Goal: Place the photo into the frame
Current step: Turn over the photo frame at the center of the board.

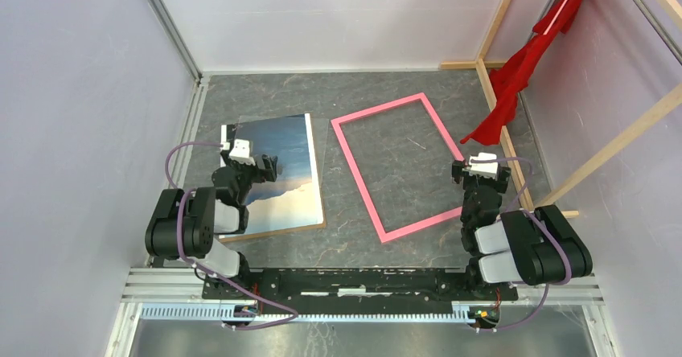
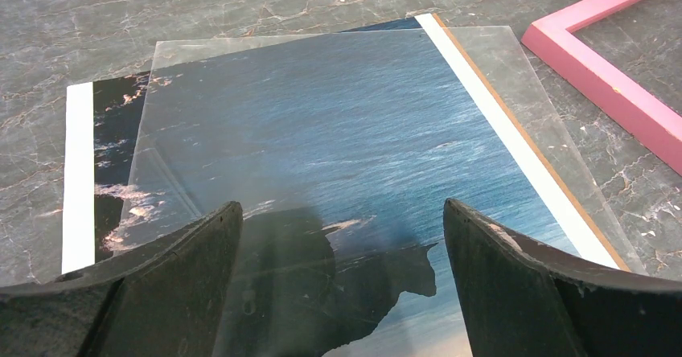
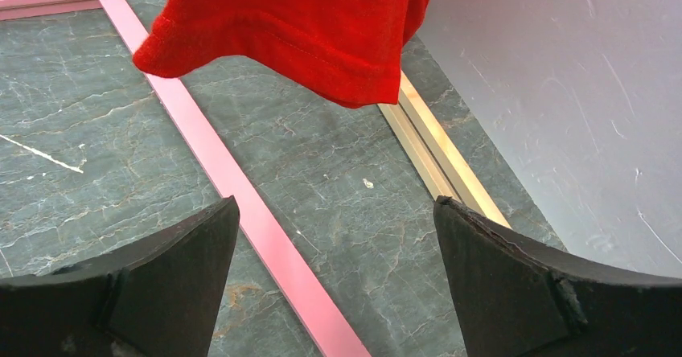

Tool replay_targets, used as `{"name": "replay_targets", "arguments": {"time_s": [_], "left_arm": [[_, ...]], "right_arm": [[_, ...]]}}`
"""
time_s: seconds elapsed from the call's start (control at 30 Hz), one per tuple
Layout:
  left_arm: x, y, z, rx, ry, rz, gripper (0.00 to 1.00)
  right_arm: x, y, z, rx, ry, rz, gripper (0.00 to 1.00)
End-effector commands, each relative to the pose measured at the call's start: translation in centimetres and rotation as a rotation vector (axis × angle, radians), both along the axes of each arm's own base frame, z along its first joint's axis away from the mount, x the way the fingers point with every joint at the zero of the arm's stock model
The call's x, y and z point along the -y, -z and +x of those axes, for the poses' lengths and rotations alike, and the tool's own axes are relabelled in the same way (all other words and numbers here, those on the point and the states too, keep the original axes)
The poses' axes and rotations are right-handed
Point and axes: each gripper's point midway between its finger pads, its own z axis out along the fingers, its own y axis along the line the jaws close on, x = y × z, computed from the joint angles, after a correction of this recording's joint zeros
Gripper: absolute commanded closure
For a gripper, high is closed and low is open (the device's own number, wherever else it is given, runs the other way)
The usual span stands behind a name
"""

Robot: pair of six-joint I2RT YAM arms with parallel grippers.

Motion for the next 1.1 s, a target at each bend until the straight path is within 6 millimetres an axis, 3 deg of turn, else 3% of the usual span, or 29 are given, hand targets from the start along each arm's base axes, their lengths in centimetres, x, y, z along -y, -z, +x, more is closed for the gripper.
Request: {"name": "replay_targets", "arguments": {"time_s": [0.0,0.13,0.23,0.27,0.37,0.43,0.57,0.73,0.87,1.0,1.07], "left_arm": [[-0.2,-1.5,0.7,0.058,-0.004,0.017,0.0],[-0.3,-1.6,0.8,0.06,-0.012,0.009,0.0],[-1.6,-2.4,1.0,0.052,-0.07,-0.029,0.0],[-1.7,-2.9,1.2,0.034,-0.059,-0.046,0.0],[-2.5,-5.3,2.5,-0.047,-0.082,-0.02,0.0],[-3.2,-6.9,3.0,-0.103,-0.117,-0.01,0.0],[-3.5,-10.5,2.7,-0.145,-0.118,0.012,0.0],[-3.6,-12.6,1.8,-0.249,-0.147,-0.031,0.0],[-4.4,-13.8,1.6,-0.324,-0.186,0.0,0.0],[-5.1,-14.1,1.1,-0.33,-0.195,0.066,0.0],[-5.1,-14.1,0.8,-0.337,-0.183,0.091,0.0]], "right_arm": [[0.2,2.0,-2.4,-0.047,-0.01,0.001,0.02],[0.9,1.7,-2.7,-0.031,0.04,0.016,0.02],[2.5,1.3,-1.4,-0.115,0.192,0.071,0.02],[3.4,1.7,-1.7,-0.148,0.298,0.14,0.02],[3.1,-0.2,0.2,-0.198,0.344,0.22,0.02],[4.0,-0.6,-0.5,-0.172,0.491,0.349,0.02],[-0.6,-1.9,2.1,-0.161,0.158,0.454,0.02],[-8.6,-3.0,3.9,-0.243,-0.198,0.465,0.02],[-15.0,-2.6,4.0,-0.347,-0.313,0.326,0.02],[-21.8,-1.2,2.8,-0.418,-0.478,0.261,0.02],[-24.3,-0.4,2.1,-0.454,-0.52,0.223,0.02]]}}
